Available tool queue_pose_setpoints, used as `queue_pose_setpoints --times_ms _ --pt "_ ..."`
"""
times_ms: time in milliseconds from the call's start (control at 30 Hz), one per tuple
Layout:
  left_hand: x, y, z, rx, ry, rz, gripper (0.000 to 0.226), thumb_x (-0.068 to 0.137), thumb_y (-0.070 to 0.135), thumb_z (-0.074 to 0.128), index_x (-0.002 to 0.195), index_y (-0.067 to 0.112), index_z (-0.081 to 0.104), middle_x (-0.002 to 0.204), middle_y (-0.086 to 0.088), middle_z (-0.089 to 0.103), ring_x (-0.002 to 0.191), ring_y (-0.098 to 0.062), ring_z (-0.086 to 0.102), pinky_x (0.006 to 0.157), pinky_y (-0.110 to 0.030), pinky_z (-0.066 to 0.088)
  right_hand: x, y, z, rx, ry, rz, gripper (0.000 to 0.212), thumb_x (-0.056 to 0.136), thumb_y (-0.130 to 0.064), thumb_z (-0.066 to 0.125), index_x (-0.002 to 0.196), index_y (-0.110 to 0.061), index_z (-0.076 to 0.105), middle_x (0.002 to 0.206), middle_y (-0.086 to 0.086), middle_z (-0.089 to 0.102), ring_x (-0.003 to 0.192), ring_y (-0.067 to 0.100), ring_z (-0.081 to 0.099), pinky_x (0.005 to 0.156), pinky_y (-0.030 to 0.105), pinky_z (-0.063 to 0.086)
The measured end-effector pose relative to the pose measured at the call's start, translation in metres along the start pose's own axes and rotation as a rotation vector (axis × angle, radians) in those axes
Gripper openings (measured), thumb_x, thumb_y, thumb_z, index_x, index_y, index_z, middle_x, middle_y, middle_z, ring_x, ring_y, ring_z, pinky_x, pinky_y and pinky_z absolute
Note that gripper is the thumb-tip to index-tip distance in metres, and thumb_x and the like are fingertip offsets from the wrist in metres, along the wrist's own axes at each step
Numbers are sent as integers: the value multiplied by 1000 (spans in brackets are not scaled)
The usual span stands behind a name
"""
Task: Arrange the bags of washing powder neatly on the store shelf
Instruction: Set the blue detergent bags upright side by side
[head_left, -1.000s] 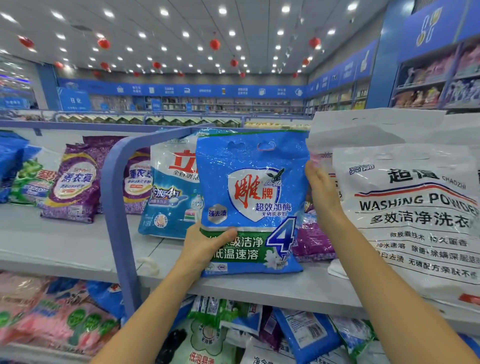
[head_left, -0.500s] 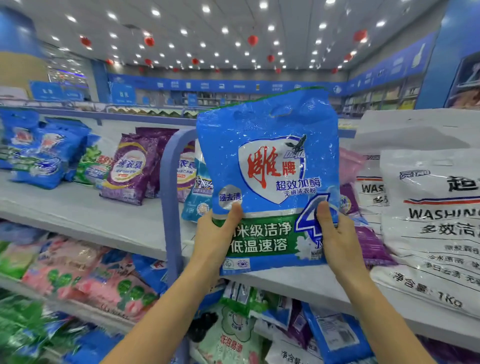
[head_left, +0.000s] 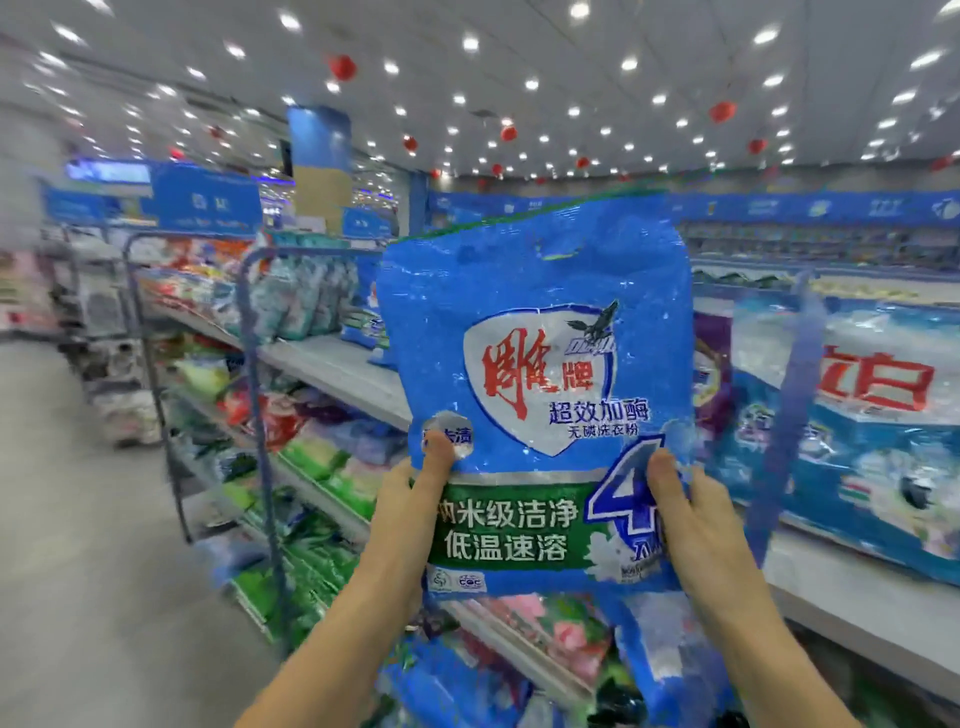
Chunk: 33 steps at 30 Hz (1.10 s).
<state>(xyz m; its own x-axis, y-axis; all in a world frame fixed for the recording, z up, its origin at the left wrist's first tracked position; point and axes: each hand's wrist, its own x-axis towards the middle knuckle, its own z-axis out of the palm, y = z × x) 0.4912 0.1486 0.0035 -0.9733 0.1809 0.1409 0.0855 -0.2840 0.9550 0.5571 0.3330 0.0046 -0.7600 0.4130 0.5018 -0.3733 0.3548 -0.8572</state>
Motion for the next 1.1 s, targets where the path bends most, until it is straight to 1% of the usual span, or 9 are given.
queue_pose_setpoints --times_ms 67,133,200,367,500,800,967,1033,1100 --pt "18 11 -58 22 49 -26 94 43 80 58 107 11 60 92 -14 72 79 -28 71 71 -47 58 6 3 61 67 -90 101 68 71 -75 48 67 -8 57 58 8 66 52 17 60 52 24 45" --pt "34 22 -112 21 61 -53 72 49 68 58 93 12 64 76 -9 74 64 -21 71 57 -33 58 10 8 120 174 -161 150 55 77 -61 51 76 -8 63 64 7 71 57 17 67 52 24 53" --pt "49 32 -160 22 59 -61 51 56 59 55 80 15 66 68 -7 73 56 -19 69 50 -27 56 13 11 176 231 -245 188 65 66 -73 56 81 -10 67 73 8 74 66 21 71 60 29 57" --pt "94 39 -259 -7 159 -117 42 66 55 57 85 20 70 80 -14 74 66 -27 71 66 -39 58 31 17 295 285 -297 305 44 83 -43 47 89 -3 65 73 10 74 64 21 71 59 30 57" --pt "136 42 -316 -5 247 -183 51 66 59 59 95 18 68 88 -16 73 83 -34 70 81 -49 55 52 25 370 289 -306 355 49 81 -48 49 91 -3 65 79 12 74 75 29 71 77 46 56" --pt "286 59 -377 68 281 -52 49 73 61 59 95 18 63 75 -8 72 61 -22 69 53 -32 54 151 53 478 330 -207 362 40 92 -41 48 79 -6 63 62 5 71 53 17 67 57 28 54" --pt "405 65 -381 82 185 29 44 89 56 40 98 22 66 94 -7 72 77 -19 69 60 -27 55 255 76 512 346 -86 285 39 92 -40 49 77 -5 60 59 7 69 51 19 65 56 30 53" --pt "452 64 -377 101 160 54 53 86 56 46 119 16 60 114 -8 67 95 -20 66 79 -33 55 291 82 523 350 -65 256 44 89 -46 49 78 -5 58 62 15 64 57 27 61 59 33 51" --pt "494 60 -370 150 131 86 72 81 61 50 137 16 44 139 -2 49 122 -23 51 103 -45 41 324 92 534 336 -52 254 45 88 -50 47 84 -6 57 74 21 59 69 30 57 68 44 48"
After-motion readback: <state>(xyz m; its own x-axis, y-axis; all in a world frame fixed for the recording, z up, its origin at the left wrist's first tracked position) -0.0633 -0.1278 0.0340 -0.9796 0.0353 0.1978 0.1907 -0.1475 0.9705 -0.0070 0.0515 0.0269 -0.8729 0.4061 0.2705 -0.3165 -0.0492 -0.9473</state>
